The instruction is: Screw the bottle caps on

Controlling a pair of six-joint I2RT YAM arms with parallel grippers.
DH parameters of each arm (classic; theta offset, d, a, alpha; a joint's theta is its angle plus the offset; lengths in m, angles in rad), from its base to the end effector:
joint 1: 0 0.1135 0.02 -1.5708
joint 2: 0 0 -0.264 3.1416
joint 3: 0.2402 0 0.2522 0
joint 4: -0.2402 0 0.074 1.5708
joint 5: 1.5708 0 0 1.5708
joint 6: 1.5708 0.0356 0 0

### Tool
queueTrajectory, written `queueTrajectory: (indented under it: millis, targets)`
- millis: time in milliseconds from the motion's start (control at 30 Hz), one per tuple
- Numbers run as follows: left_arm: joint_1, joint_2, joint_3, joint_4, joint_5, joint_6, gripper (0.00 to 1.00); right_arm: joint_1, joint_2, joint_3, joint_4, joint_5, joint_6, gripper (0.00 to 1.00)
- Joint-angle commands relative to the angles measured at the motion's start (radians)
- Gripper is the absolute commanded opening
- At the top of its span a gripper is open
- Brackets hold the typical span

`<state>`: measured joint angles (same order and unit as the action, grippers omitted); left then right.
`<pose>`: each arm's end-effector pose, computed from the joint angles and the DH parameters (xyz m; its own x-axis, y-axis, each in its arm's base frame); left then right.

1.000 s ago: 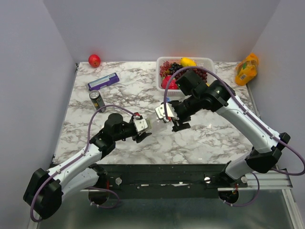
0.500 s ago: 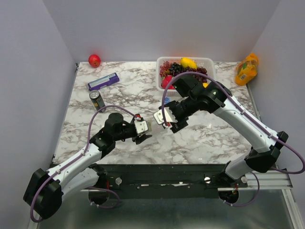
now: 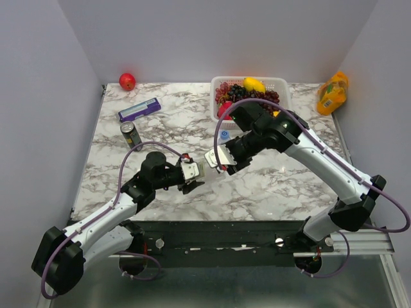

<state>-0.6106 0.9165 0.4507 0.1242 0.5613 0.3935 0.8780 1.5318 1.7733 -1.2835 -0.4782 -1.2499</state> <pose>0.1557 -0.1321 0.2317 0.0902 0.3331 -0.9386 0.9330 0.3013 0.1966 0.1704 0.2309 0.4030 0.6150 -0.5781 -0.5362 -0.7856 -0.5079 -0.3534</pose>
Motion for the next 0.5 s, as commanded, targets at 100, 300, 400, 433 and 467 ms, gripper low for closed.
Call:
queueTrajectory:
  millis: [100, 300, 400, 433, 467]
  targets:
    - [0.0, -0.039, 0.0, 0.162, -0.099, -0.097, 0.0, 0.004, 0.163, 0.185, -0.066, 0.001, 0.323, 0.24]
    - [-0.006, -0.073, -0.012, 0.25, -0.211, -0.119, 0.0, -0.019, 0.284, 0.273, -0.155, -0.062, 0.555, 0.22]
    - [-0.014, -0.073, -0.015, 0.262, -0.279, -0.108, 0.0, -0.046, 0.345, 0.323, -0.195, -0.069, 0.607, 0.22]
    - [-0.015, -0.073, -0.018, 0.27, -0.311, -0.108, 0.0, -0.051, 0.361, 0.346, -0.227, -0.072, 0.624, 0.21]
    - [-0.015, -0.073, -0.02, 0.273, -0.32, -0.104, 0.0, -0.066, 0.376, 0.386, -0.237, -0.077, 0.644, 0.2]
